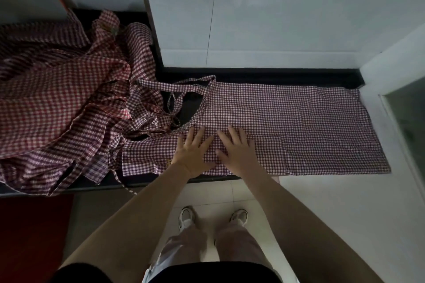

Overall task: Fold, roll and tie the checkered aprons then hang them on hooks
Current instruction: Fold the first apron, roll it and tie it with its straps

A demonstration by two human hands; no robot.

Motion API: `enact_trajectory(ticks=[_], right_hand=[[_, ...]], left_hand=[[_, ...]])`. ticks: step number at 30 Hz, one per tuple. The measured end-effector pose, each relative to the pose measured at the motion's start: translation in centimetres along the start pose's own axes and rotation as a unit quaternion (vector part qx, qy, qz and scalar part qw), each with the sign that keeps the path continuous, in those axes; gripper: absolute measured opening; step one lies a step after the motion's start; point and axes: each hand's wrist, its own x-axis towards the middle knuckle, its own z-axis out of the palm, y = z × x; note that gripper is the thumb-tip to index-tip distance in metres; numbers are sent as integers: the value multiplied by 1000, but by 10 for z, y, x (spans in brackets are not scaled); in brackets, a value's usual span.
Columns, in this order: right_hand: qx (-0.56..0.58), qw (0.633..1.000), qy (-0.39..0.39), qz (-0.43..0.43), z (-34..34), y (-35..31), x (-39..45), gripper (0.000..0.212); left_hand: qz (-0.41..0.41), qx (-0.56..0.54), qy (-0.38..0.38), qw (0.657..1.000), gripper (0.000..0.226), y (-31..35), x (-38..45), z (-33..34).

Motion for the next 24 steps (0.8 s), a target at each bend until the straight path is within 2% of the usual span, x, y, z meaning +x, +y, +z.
enact_trajectory(ticks=[3,7,9,11,13,14,16,18,20,22,24], right_hand=[[-9,1000,0,7,10,29,-10,74],[0,993,30,113,12,92,-29,81],[27,978,27,206,8,117,-35,80],[50,968,50,239,1,124,-33,79],[33,983,87,159,-1,118,-24,70],[24,989,97,105,0,117,-18,66],[10,996,89,29,1,115,-10,60],[2,997,80,-2,3,135,-6,56],[-7,996,78,34,-3,182,-6,53],[-21,987,105,123,-17,232,-5,50],[-20,974,113,198,-39,276,5,41]], left_hand=[[-5,24,-5,1000,102,-10,3,9],[-25,45,-33,998,117,-10,7,-1],[-59,49,-24,997,103,6,13,-13],[-101,19,72,992,70,31,22,-24],[-85,-19,156,984,49,59,35,-25],[-52,-34,158,985,46,79,44,-22],[-11,-43,118,992,52,106,59,-12],[-38,-25,68,997,54,119,70,-6],[-98,10,65,993,49,129,84,-10],[-156,50,105,981,43,137,96,-29],[-175,119,105,972,37,147,118,-58]])
